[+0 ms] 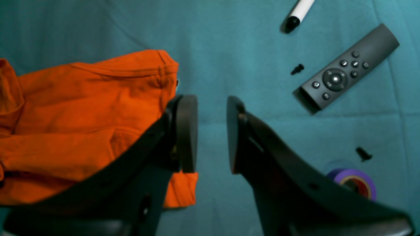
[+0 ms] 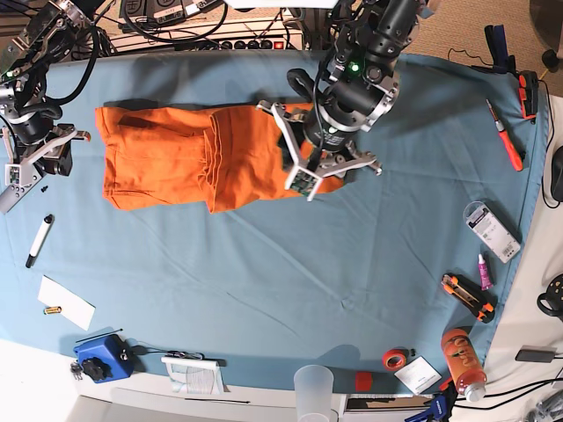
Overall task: Layout the t-shirt on the table in an organized manner, then fold the t-shirt properly
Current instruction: 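Carry the shirt end with the left gripper toward the right gripper, then hold the fold with the left gripper and drag the shirt end with the right gripper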
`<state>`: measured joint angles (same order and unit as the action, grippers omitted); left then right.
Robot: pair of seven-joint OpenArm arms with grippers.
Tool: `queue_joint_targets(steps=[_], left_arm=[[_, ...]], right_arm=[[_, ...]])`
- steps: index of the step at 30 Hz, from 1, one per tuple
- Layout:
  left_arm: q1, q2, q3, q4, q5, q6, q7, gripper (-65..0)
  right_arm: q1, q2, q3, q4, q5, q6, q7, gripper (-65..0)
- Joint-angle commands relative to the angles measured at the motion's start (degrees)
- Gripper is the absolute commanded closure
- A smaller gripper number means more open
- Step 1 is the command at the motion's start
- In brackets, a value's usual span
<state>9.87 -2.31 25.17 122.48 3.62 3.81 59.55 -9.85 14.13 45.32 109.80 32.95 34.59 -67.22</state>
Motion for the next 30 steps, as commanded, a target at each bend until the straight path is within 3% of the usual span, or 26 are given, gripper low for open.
queue_joint_targets(steps=[1,5,8,15,19,23,27,30], left_arm=[[0.13,0.02,0.15,0.87,-0.13,0.28,-1.27,-10.3],[1.95,-1.22,0.15,0.46,2.97,0.31,-1.14,0.0],[2.05,-1.70,0.15,-0.55,5.90,0.28,0.15,0.0],[2.03,-1.68,0.15,-0.76,6.21,0.28,0.66,0.0],[2.03,-1.66,0.15,-0.76,6.19,0.28,0.46,0.0],[2.05,-1.68,0.15,-0.76,6.19,0.28,0.48,0.0],[2.03,-1.68,0.15,-0.76,6.21,0.26,0.46,0.0],[2.03,-1.66,0.15,-0.76,6.19,0.26,0.44,0.0]], right_arm=[[0.48,1.11,0.28,0.98,0.94,0.09,1.46,-15.9],[0.48,1.38,0.28,0.98,1.11,0.11,1.42,-15.9],[0.48,3.23,0.28,0.98,1.11,0.09,1.22,-15.9],[0.48,8.00,0.26,0.98,1.16,0.09,-0.76,-15.9],[0.39,8.11,0.26,0.98,1.11,0.09,-2.84,-16.3],[-0.96,8.09,0.15,0.98,1.18,0.00,-3.13,-30.2],[-1.07,8.09,0.15,0.98,4.94,-1.90,-5.92,-30.7],[-1.09,7.91,0.15,-0.13,10.43,-1.53,-3.23,-30.7]])
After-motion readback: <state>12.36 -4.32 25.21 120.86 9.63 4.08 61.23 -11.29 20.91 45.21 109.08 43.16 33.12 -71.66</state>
